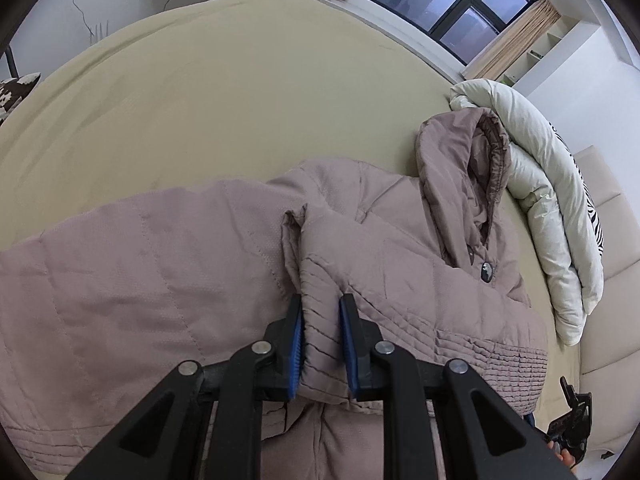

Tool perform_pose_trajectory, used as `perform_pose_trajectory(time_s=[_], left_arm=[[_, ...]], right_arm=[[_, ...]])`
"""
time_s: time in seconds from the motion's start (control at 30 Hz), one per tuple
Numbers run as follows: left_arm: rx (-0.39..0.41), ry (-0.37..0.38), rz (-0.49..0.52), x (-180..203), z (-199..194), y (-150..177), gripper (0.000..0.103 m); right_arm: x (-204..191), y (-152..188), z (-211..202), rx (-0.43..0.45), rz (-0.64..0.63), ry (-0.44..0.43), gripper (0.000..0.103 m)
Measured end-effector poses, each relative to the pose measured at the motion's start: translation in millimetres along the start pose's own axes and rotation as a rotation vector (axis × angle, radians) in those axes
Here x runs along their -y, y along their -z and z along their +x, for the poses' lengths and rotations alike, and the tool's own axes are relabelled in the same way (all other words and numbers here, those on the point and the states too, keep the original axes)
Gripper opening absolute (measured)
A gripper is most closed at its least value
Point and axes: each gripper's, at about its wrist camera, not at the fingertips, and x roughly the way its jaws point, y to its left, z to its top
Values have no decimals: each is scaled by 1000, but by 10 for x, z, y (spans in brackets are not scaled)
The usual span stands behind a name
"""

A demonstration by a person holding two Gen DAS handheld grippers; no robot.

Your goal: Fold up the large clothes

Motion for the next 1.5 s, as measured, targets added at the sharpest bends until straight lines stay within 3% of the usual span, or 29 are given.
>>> perform_pose_trajectory(time_s=[0.07,0.13,0.3,0.37,0.47,0.57,0.67,0.77,0.83,1.03,1.17,1.33,1.5], left_arm=[[-5,2,3,-31,13,4,21],[-8,-5,5,-58,40,4,22],[-4,-19,3,-69,99,6,26],[-8,-30,14,-80,146,14,29],[-6,-35,28,-116,226,34,35],[-2,-13,50,-120,237,17,41],[17,29,3,-253,14,-24,51],[87,38,-7,-463,-462,61,66],[116,42,-16,-684,-787,198,66],[200,-29,-218,-1859,-1795,923,66],[239,-95,-395,-2680,-2316,1494,68],[256,-86,-597,-3326,-2517,1917,68],[301,-1,-770,-3676,-2355,1968,68]], right_arm=[[-204,92,-155,-16,-56,53,72],[-481,142,-297,8,-135,38,72],[-1023,25,33,6,-310,13,79],[-1007,-111,325,-32,-317,43,79],[-689,-216,762,-98,-315,195,79],[-851,-171,794,-87,-393,204,77],[-1106,-29,511,-38,-418,257,77],[-1304,300,213,-12,-475,226,78],[-1348,558,74,-38,-504,215,78],[-1089,1624,-382,-146,-532,178,78],[-901,2227,-396,-240,-543,193,78],[-721,2654,-422,-289,-503,176,78],[-737,2877,-524,-304,-525,179,78]])
